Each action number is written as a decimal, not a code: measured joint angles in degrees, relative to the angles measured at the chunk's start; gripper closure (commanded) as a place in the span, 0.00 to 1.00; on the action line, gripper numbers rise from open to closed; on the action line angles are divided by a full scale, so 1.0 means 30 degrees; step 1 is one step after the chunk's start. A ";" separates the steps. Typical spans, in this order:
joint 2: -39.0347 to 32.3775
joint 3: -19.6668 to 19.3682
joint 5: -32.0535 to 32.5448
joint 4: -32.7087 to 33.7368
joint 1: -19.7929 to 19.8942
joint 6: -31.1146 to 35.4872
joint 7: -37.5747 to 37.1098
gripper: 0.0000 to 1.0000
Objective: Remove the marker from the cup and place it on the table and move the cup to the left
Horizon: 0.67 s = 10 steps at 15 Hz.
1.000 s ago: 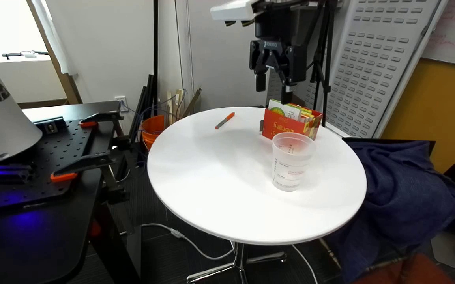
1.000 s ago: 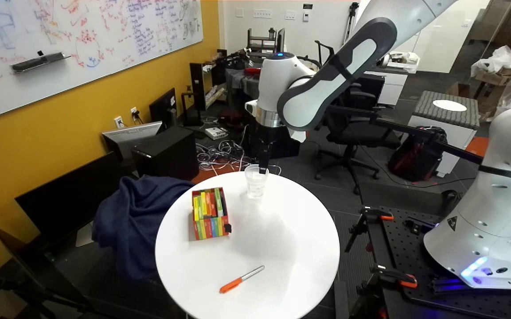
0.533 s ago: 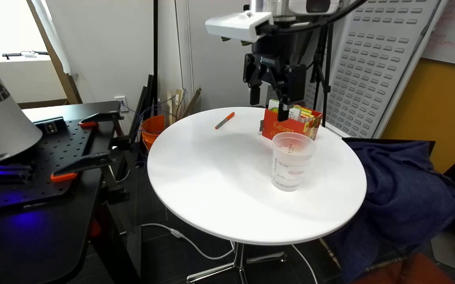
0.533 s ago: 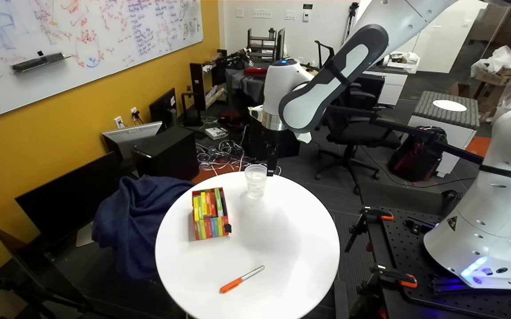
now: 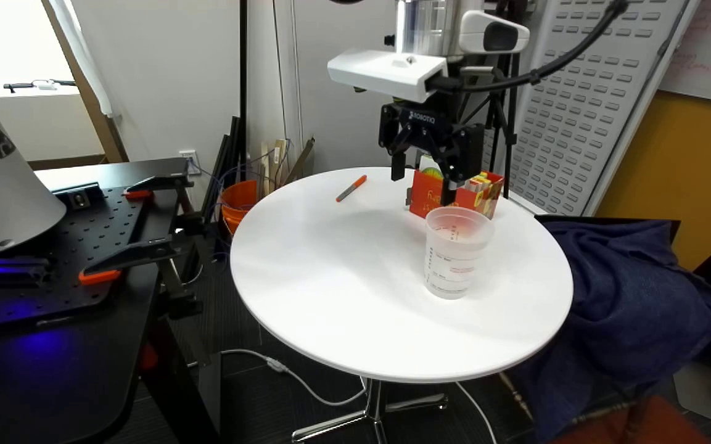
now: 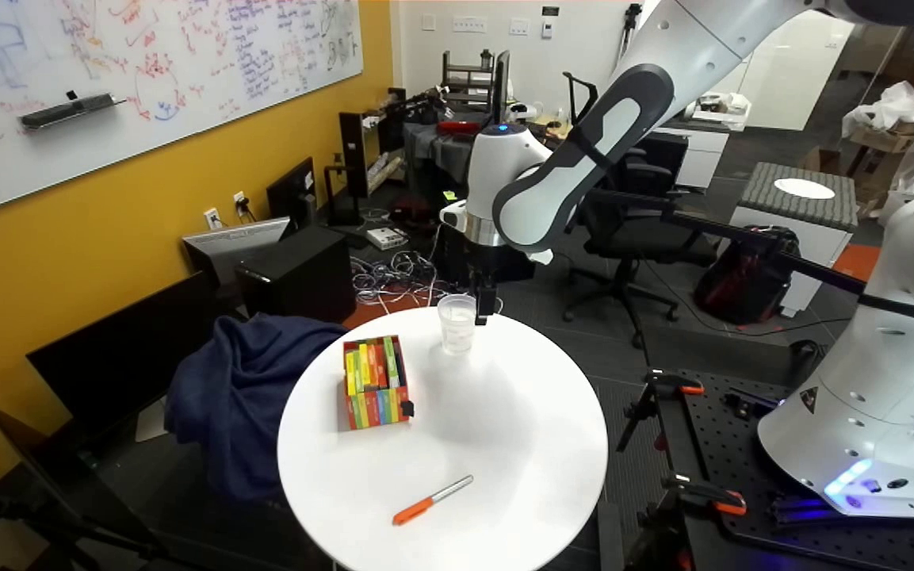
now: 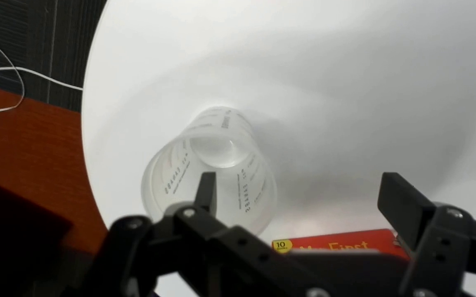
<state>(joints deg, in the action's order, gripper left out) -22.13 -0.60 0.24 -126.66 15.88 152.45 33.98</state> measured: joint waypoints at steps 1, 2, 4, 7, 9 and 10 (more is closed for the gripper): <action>-0.0152 0.0093 0.0000 0.0035 0.0084 0.0123 0.0264 0.00; -0.0308 0.0183 0.0000 0.0081 0.0161 0.0227 0.0512 0.00; -0.0608 0.0386 0.0000 0.0194 0.0353 0.0397 0.1016 0.00; -0.1132 0.0627 0.0000 0.0559 0.0606 0.0508 0.1683 0.00; -0.1472 0.0759 0.0000 0.0865 0.0758 0.0545 0.2034 0.00; -0.1643 0.0821 0.0000 0.1032 0.0827 0.0546 0.2156 0.00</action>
<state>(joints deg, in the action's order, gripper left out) -27.06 1.86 0.24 -123.56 18.36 154.09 40.45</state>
